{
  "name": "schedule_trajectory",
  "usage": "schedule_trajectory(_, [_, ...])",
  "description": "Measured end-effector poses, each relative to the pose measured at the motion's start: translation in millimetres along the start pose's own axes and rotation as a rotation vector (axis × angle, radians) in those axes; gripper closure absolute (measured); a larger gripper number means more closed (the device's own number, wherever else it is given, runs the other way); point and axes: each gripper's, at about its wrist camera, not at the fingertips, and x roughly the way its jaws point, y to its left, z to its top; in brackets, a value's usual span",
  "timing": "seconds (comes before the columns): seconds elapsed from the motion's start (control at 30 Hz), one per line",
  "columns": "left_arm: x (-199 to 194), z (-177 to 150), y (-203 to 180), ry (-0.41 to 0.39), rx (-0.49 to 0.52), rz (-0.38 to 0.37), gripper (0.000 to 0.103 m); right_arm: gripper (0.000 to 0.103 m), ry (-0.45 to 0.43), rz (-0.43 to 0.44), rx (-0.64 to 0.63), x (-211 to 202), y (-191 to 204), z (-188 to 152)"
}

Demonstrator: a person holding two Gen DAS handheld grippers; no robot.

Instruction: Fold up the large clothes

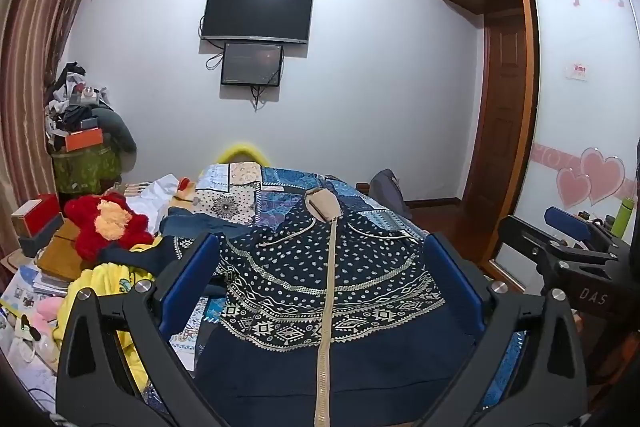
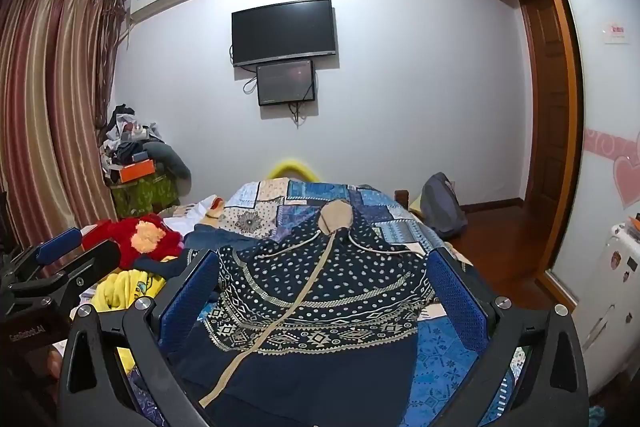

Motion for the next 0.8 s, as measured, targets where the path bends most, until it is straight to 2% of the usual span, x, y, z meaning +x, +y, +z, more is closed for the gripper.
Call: schedule_trajectory(0.8, [1, -4, 4, 0.004, -0.004, -0.008, 0.000, 0.000, 0.014, -0.001, -0.009, 9, 8, -9])
